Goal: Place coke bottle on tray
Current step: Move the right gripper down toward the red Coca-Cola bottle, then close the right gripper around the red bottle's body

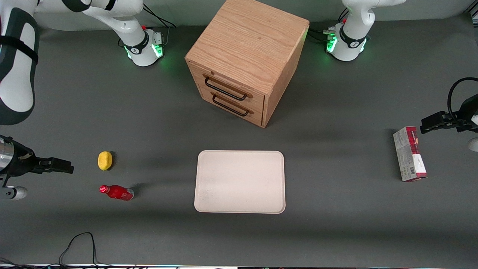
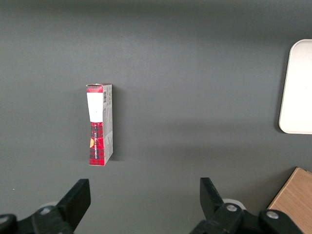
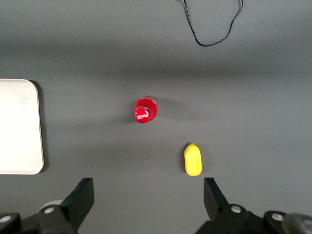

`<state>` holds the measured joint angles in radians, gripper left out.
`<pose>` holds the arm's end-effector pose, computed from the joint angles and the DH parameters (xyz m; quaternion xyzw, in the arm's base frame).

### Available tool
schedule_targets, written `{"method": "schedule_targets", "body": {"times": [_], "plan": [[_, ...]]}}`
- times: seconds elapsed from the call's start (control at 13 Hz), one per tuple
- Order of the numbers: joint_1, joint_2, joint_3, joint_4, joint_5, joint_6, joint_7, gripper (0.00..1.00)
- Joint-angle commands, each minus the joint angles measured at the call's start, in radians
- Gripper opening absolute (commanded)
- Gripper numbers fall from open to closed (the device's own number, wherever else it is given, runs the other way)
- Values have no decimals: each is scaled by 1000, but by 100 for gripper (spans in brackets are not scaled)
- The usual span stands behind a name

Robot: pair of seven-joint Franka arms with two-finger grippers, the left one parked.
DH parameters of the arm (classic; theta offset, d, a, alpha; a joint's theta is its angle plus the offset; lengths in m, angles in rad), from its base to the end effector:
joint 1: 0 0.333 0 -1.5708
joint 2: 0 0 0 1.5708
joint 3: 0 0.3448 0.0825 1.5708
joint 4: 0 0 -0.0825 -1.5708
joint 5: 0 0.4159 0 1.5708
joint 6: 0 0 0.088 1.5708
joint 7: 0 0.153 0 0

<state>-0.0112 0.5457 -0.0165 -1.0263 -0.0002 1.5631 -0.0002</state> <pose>0.7519 -0.0175 0.5132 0.9999 -0.0126 -0.0045 0.0043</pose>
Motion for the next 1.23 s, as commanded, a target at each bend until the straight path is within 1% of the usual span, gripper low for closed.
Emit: {"method": "schedule_targets", "body": {"times": [0.0,0.15,0.46,0.69,1.0,1.15], "plan": [[-4,51,6,49,16,11,-21,100],[-4,111,6,45,16,24,-21,100],[5,181,7,14,26,127,-21,100],[14,188,7,-99,26,283,-23,100],[17,166,10,-243,43,411,-24,100],[16,161,10,-282,43,451,-24,100]]}}
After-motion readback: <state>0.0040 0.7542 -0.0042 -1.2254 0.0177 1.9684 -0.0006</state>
